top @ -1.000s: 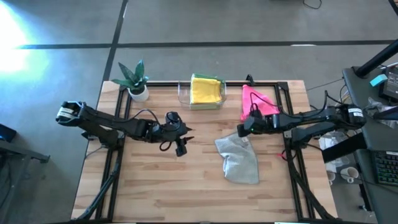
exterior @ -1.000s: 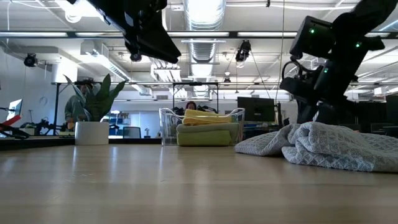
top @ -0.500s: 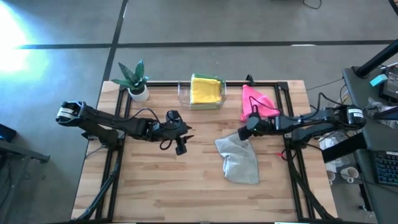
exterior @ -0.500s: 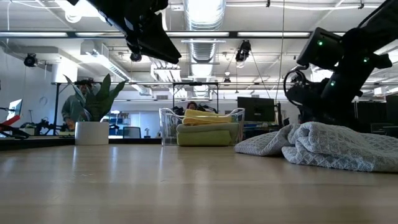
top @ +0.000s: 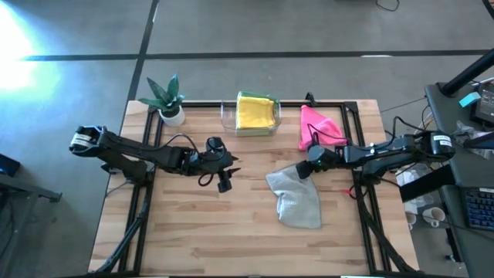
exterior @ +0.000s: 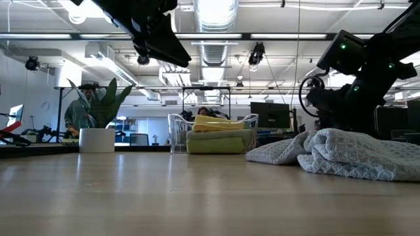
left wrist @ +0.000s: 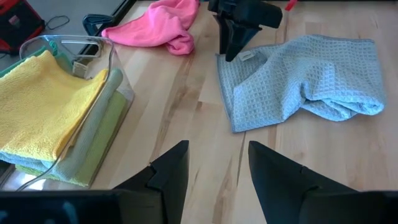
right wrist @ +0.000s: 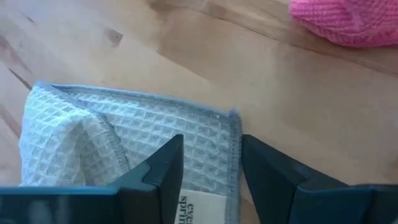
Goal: Fold microfiber towels
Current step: Fold the gray microfiber cloth
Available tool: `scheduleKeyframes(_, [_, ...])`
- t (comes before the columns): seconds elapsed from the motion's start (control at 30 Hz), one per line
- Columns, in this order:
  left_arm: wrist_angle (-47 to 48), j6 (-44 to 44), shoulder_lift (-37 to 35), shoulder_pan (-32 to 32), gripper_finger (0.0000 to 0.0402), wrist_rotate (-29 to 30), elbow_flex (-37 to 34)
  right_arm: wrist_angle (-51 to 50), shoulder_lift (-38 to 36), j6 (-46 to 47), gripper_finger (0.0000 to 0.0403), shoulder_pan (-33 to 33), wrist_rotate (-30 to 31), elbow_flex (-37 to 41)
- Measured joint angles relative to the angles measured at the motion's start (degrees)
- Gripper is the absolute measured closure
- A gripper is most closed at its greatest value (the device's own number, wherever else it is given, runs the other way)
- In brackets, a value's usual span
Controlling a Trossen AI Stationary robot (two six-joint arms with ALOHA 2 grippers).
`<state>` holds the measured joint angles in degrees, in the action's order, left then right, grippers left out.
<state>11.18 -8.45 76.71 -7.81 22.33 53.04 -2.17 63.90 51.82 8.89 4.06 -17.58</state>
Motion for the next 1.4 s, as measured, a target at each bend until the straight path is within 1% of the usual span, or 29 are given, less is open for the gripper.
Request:
scheduleKeyframes(0.23, [0.0,-0.04,0.0,0.0,0.0251,0.0,0.0,-0.49,0.02,0.3,0.0301,-0.01,-4.65,-0.02])
scheduleKeyframes(0.33, [0.02,-0.07,0.0,0.0,0.0251,0.0,0.0,-0.67,0.04,1.41,0.0331,-0.01,-5.0,0.0])
scheduleKeyframes(0.47, [0.04,-0.08,0.0,0.0,0.0251,0.0,0.0,-0.75,0.09,2.8,0.0384,-0.01,-4.99,0.04])
scheduleKeyframes(0.5, [0.04,-0.09,0.0,0.0,0.0251,0.0,0.0,-0.75,0.09,3.12,0.0388,-0.01,-5.01,0.04])
scheduleKeyframes(0.63, [0.07,-0.11,0.0,0.0,0.0251,-0.46,0.0,-1.33,0.15,3.52,0.0394,-0.53,-5.09,-1.57])
scheduleKeyframes(0.73, [0.09,-0.15,0.0,0.0,0.0251,-2.26,0.0,-1.62,0.13,1.92,0.0394,-2.08,-5.21,-5.05])
scheduleKeyframes(0.8, [0.1,-0.15,0.0,0.0,0.0251,-3.38,0.0,-4.76,0.13,0.71,0.0394,-3.54,-5.02,-8.28])
scheduleKeyframes(0.97, [0.11,-0.24,0.0,-0.02,0.0251,-4.75,0.0,-14.5,0.13,-0.37,0.0394,-8.28,-1.43,-16.52])
scheduleKeyframes(1.07, [0.1,-0.28,0.0,0.0,0.0251,-5.32,0.0,-17.61,0.11,-0.5,0.0394,-11.39,0.72,-20.59])
scheduleKeyframes(1.23, [-0.12,-0.36,0.0,0.0,0.0251,-8.49,0.0,-19.02,0.46,-0.49,0.0394,-16.42,4.91,-26.29])
scheduleKeyframes(1.4, [-1.89,-0.34,0.0,-0.01,0.0251,-10.24,0.0,-19.03,4.2,-0.66,0.0394,-20.2,6.09,-31.36])
